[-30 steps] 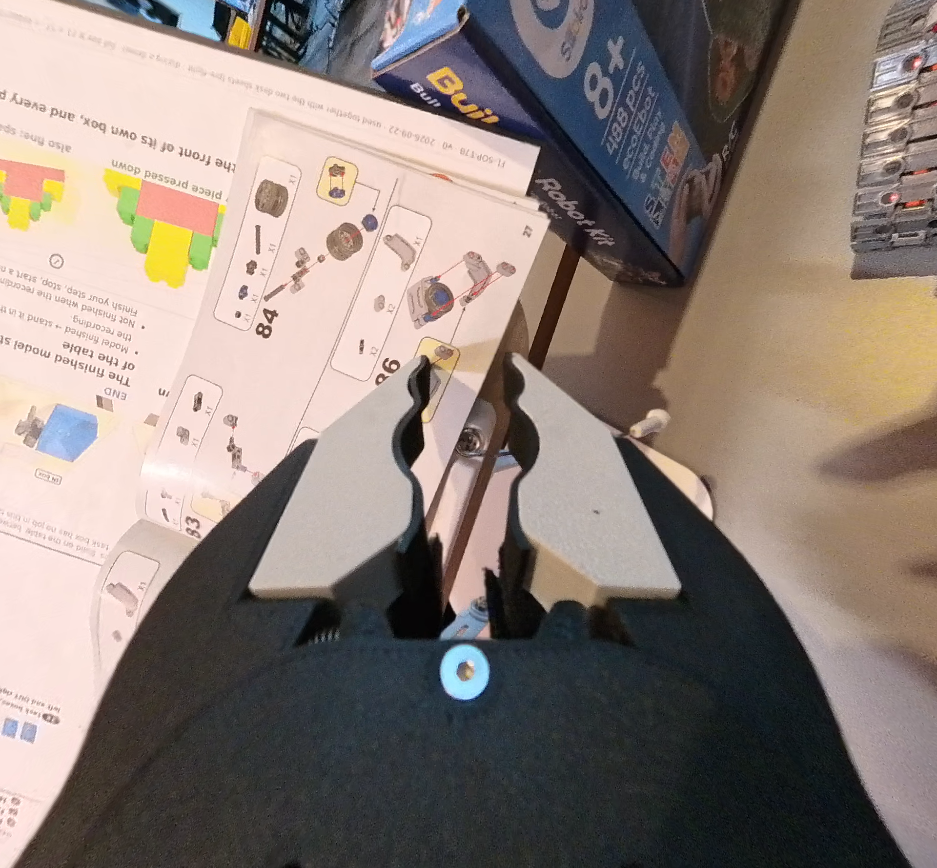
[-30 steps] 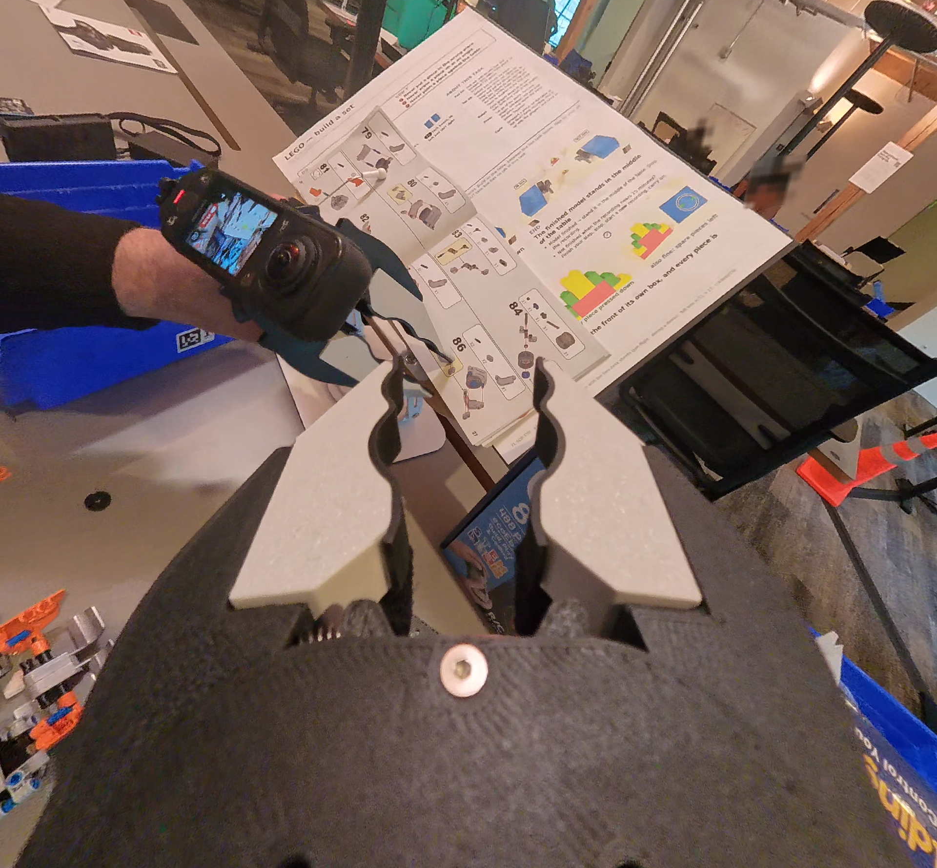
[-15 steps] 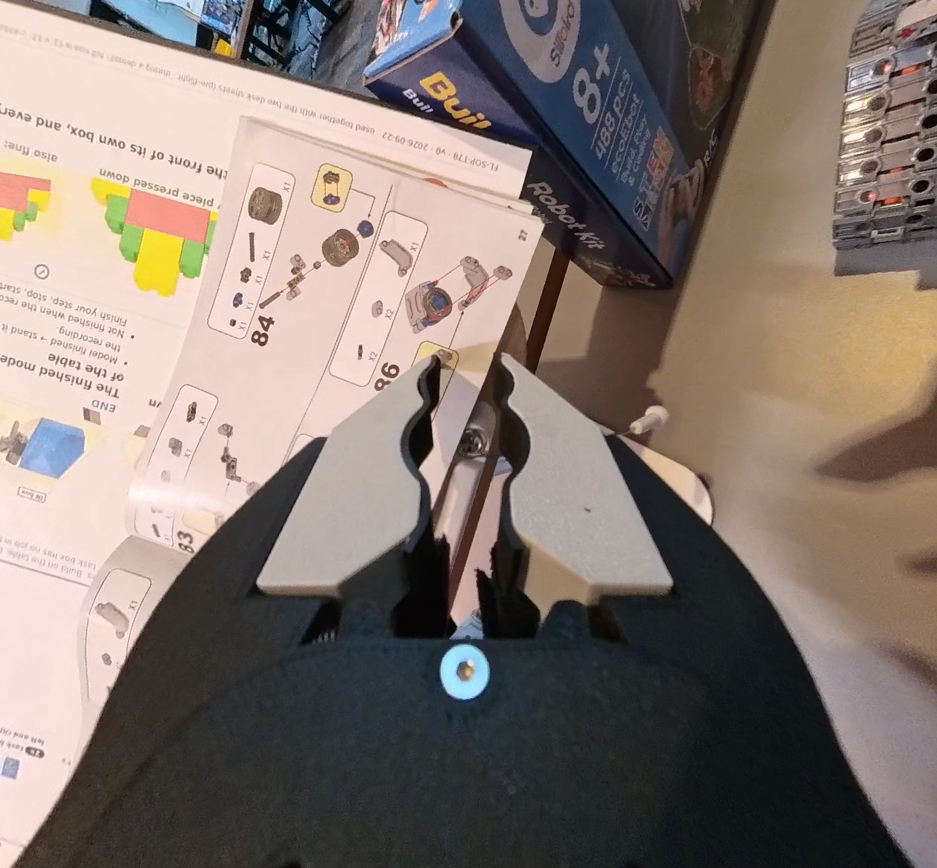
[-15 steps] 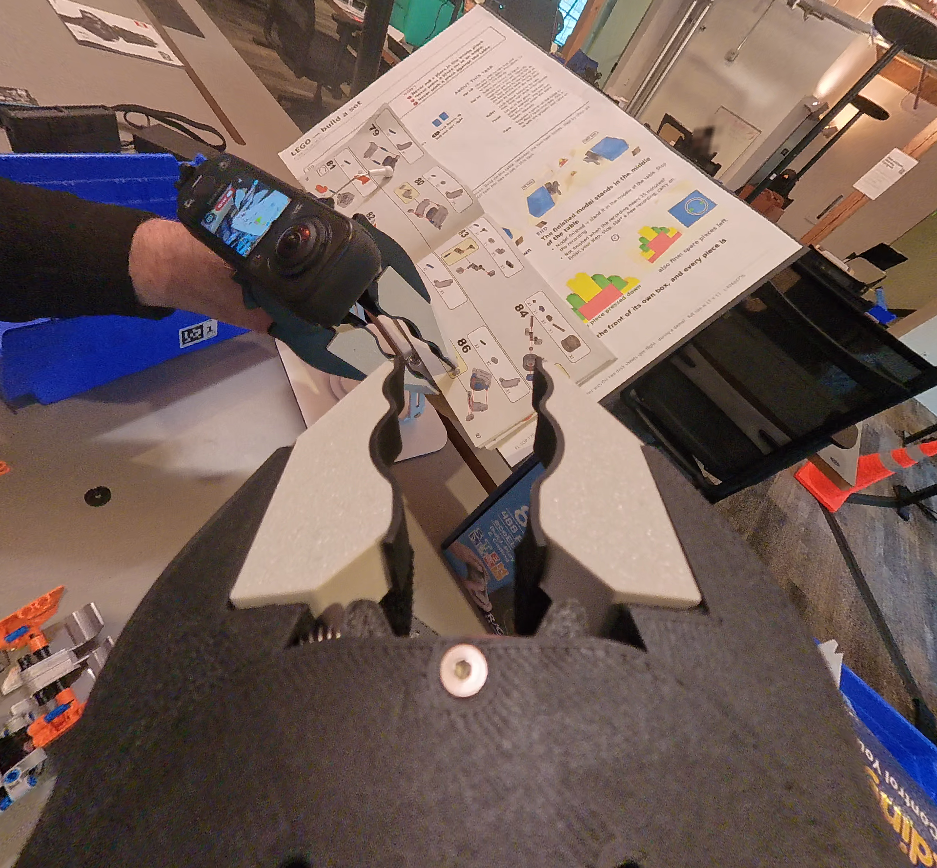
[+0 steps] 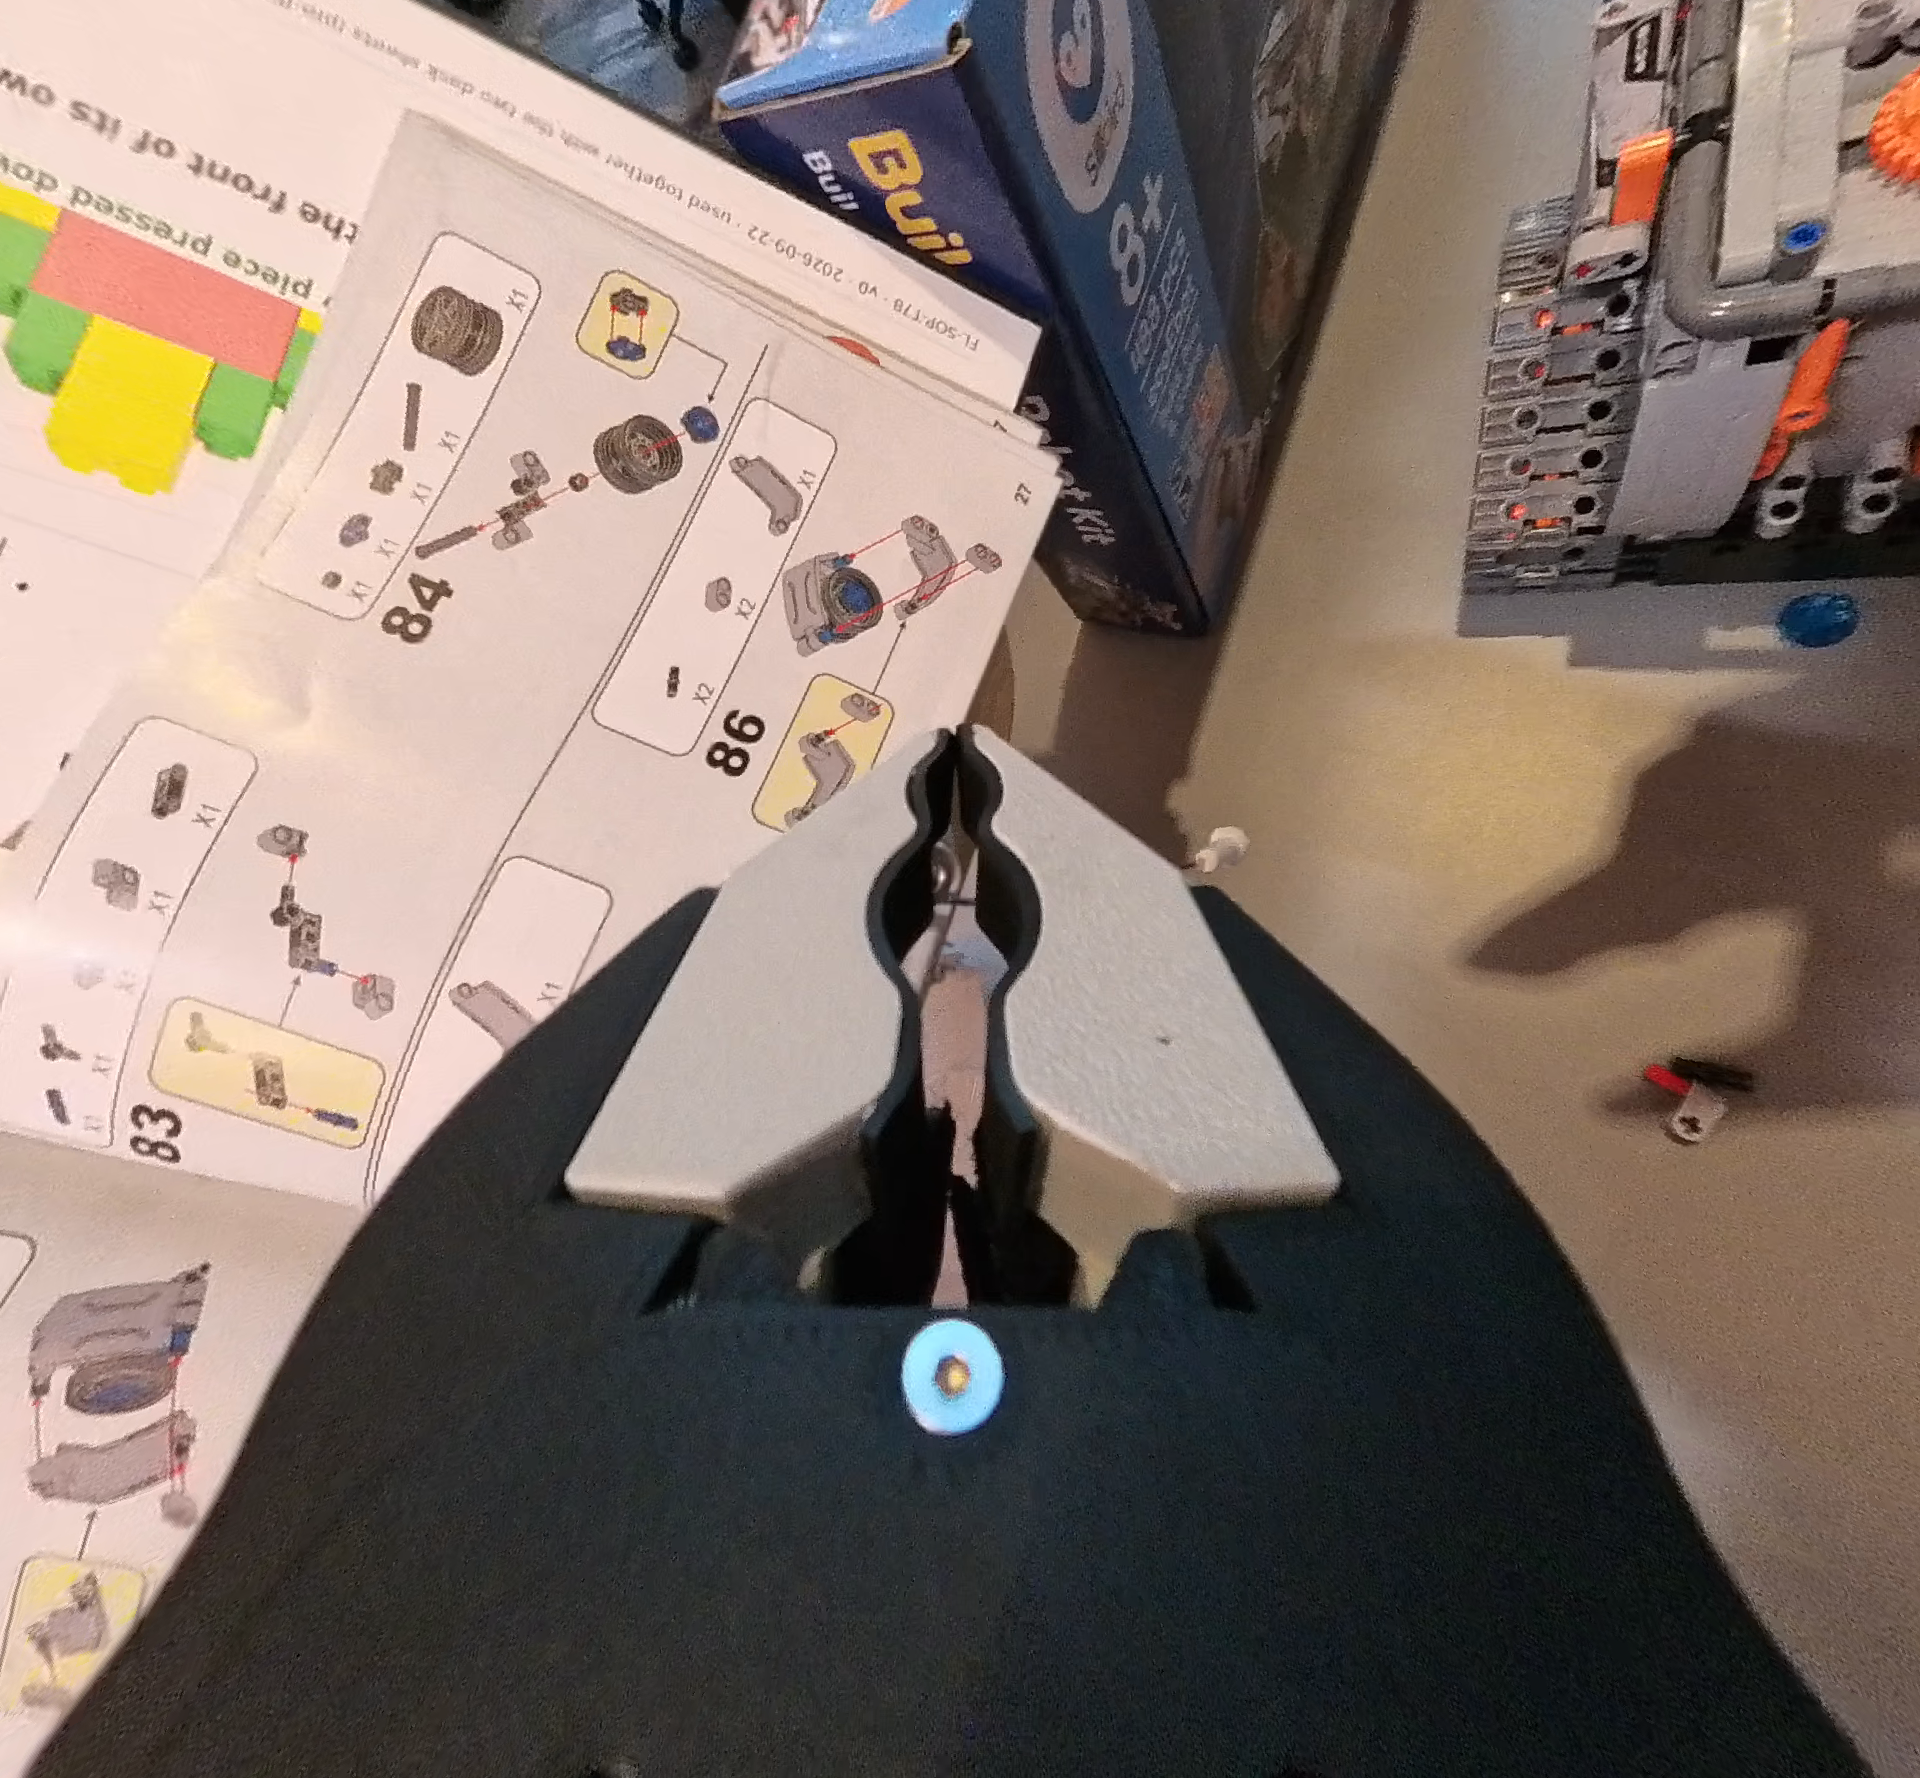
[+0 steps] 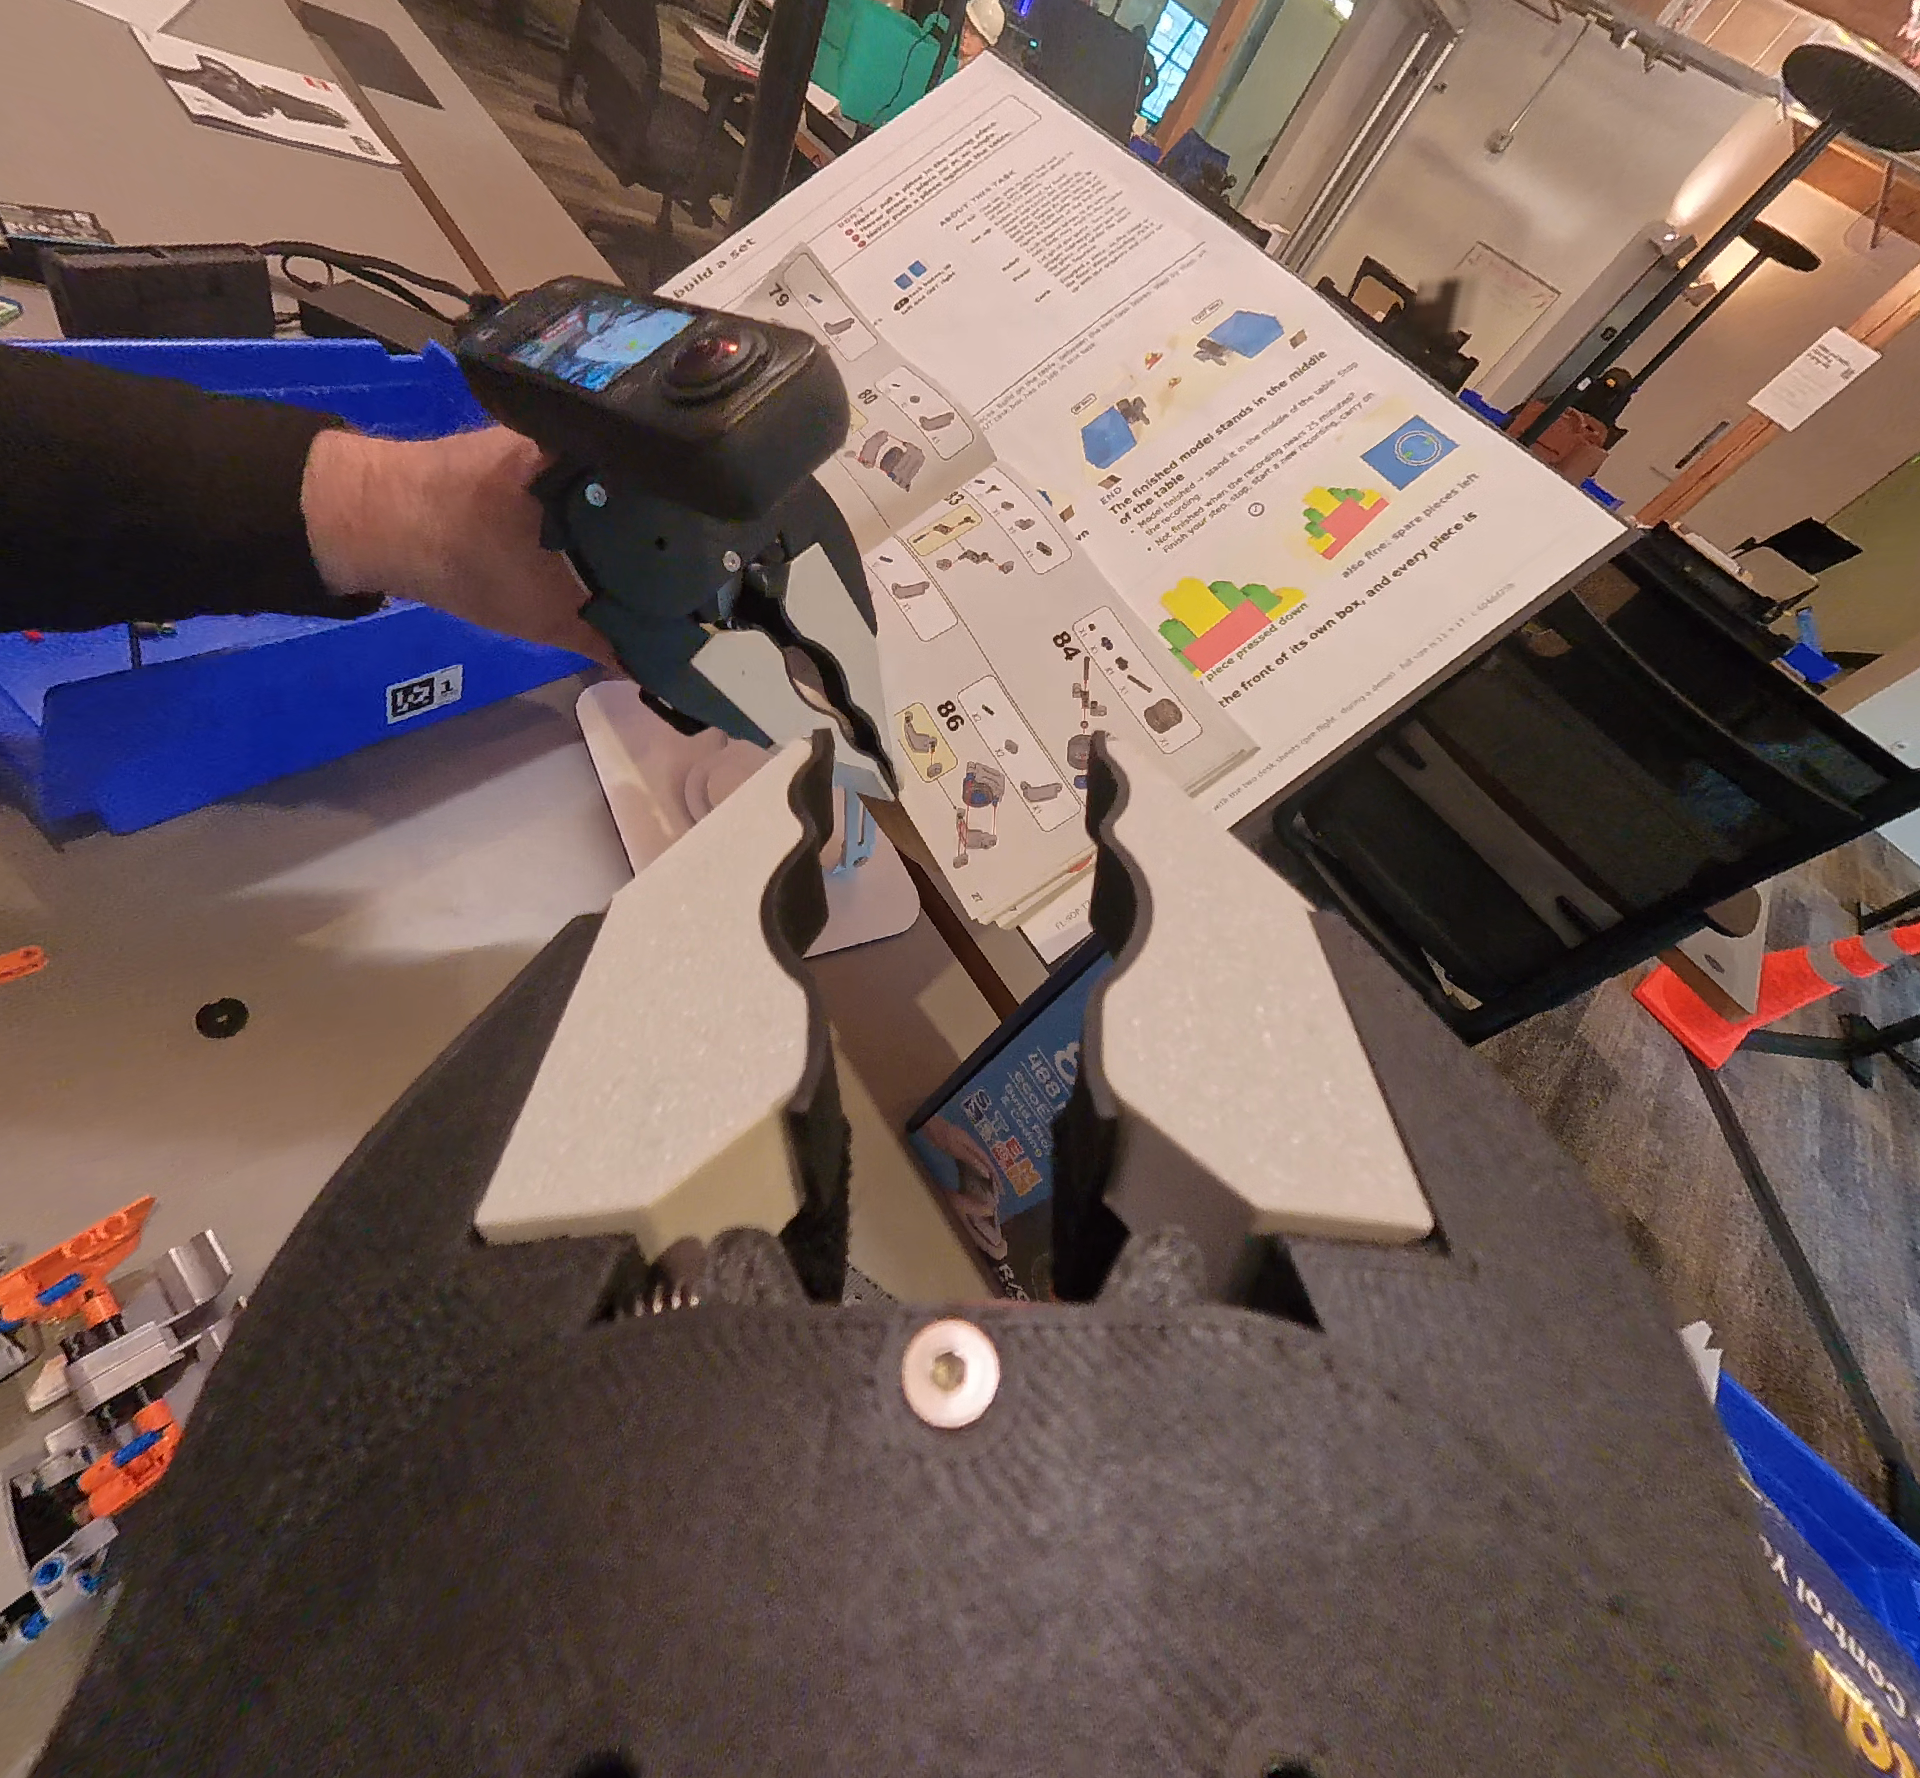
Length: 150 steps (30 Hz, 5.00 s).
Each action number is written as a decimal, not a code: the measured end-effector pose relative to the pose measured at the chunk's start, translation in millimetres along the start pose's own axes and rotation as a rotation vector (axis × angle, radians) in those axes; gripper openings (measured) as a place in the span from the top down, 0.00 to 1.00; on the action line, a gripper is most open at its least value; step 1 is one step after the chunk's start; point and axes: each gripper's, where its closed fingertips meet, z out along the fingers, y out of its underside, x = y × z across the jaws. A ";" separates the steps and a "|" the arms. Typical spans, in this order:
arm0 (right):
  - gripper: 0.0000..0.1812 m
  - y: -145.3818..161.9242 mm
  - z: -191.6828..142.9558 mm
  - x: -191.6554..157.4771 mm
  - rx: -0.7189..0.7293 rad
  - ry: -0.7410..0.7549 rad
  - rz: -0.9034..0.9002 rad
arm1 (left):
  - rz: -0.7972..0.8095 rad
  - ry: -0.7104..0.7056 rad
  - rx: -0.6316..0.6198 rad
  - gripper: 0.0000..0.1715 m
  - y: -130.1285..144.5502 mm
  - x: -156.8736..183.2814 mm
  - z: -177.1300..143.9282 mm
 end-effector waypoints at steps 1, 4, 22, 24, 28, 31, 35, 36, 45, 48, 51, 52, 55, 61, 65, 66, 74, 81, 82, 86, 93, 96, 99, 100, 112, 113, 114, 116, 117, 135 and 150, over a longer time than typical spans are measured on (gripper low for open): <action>0.74 0.5 0.2 0.3 -0.001 -0.001 0.002 | -0.002 0.000 0.001 1.00 0.4 -1.1 -0.2; 0.74 3.2 1.3 2.1 -0.007 -0.002 0.007 | 0.010 -0.004 -0.007 1.00 1.0 -1.4 0.2; 0.74 15.4 8.5 9.1 -0.026 -0.009 0.038 | 0.200 -0.111 -0.143 0.91 2.1 -5.9 9.0; 0.74 16.0 8.9 8.8 -0.029 -0.010 0.037 | 0.197 -0.101 -0.146 0.95 4.1 -5.3 7.7; 0.74 16.1 8.3 9.7 -0.026 -0.011 0.040 | 0.147 -0.086 -0.122 1.00 4.8 -7.2 6.5; 0.74 18.2 9.0 11.1 -0.029 -0.012 0.046 | 0.140 -0.067 -0.116 1.00 4.8 -7.1 6.5; 0.75 19.7 9.9 12.2 -0.029 -0.016 0.052 | 0.202 -0.037 -0.140 0.87 7.4 4.3 8.4; 0.75 20.2 10.5 12.0 -0.030 -0.018 0.053 | 0.232 -0.053 -0.155 0.85 8.7 4.8 9.4; 0.74 20.2 10.5 11.9 -0.030 -0.019 0.052 | 0.326 -0.212 -0.184 0.96 8.4 -5.2 10.0; 0.75 19.1 8.4 13.9 -0.023 -0.016 0.056 | 0.354 -0.232 -0.178 0.99 9.2 -5.2 10.1; 0.75 18.7 7.5 14.6 -0.019 -0.017 0.059 | 0.377 -0.252 -0.173 1.00 9.5 -5.3 8.7; 0.75 18.9 7.6 14.7 -0.019 -0.017 0.059 | 0.372 -0.253 -0.164 1.00 8.8 -5.2 7.9; 0.75 19.0 7.9 14.5 -0.020 -0.019 0.059 | 0.317 -0.240 -0.119 1.00 5.5 -5.9 3.6; 0.75 22.0 10.0 13.1 -0.032 -0.026 0.051 | 0.225 -0.227 -0.079 1.00 10.3 -13.1 -6.1; 0.72 34.8 20.2 8.6 -0.095 -0.034 0.021 | 0.307 -0.260 -0.102 0.98 1.9 -9.1 -5.0; 0.72 36.5 22.8 7.3 -0.098 -0.040 0.025 | 0.331 -0.270 -0.141 0.94 2.7 -8.8 -1.5; 0.73 39.7 23.1 12.0 -0.090 -0.047 0.059 | 0.430 -0.299 -0.225 0.82 -13.9 -0.4 26.2; 0.73 37.1 18.6 15.6 -0.075 -0.046 0.069 | 0.369 -0.275 -0.269 0.89 0.7 -2.2 19.6; 0.73 36.9 18.3 15.7 -0.074 -0.046 0.071 | 0.378 -0.283 -0.274 0.92 2.1 -4.0 18.0; 0.73 34.8 16.6 15.0 -0.070 -0.047 0.069 | 0.386 -0.292 -0.295 0.95 1.9 -5.9 17.3; 0.73 31.6 12.6 17.5 -0.053 -0.047 0.076 | 0.418 -0.307 -0.271 0.90 -0.9 -7.1 18.3; 0.73 31.7 12.0 19.0 -0.049 -0.045 0.079 | 0.449 -0.344 -0.234 0.81 -10.5 -4.9 21.8; 0.73 31.1 11.0 19.9 -0.046 -0.045 0.081 | 0.437 -0.333 -0.207 0.83 -20.1 -1.3 27.8; 0.73 31.0 10.5 20.2 -0.044 -0.045 0.082 | 0.422 -0.324 -0.211 0.84 -20.3 -1.6 29.7; 0.73 29.2 6.8 24.0 -0.028 -0.047 0.095 | 0.328 -0.236 -0.190 0.95 -16.0 -4.2 28.4; 0.74 28.9 6.5 24.0 -0.026 -0.047 0.096 | 0.339 -0.240 -0.189 0.96 -16.0 -4.4 28.5; 0.74 28.5 6.1 24.1 -0.025 -0.047 0.096 | 0.340 -0.243 -0.186 0.96 -16.0 -4.7 28.6; 0.74 28.2 5.7 24.4 -0.023 -0.047 0.097 | 0.328 -0.222 -0.176 1.00 -15.9 -2.5 29.3; 0.74 28.3 5.6 24.6 -0.022 -0.047 0.098 | 0.321 -0.217 -0.172 1.00 -15.8 -2.4 29.5; 0.74 33.2 7.0 28.3 -0.026 -0.057 0.115 | 0.235 -0.063 -0.151 1.00 -15.8 -2.1 29.3; 0.74 37.5 9.4 30.8 -0.029 -0.062 0.127 | 0.413 -0.221 -0.173 0.88 -27.5 -2.6 40.5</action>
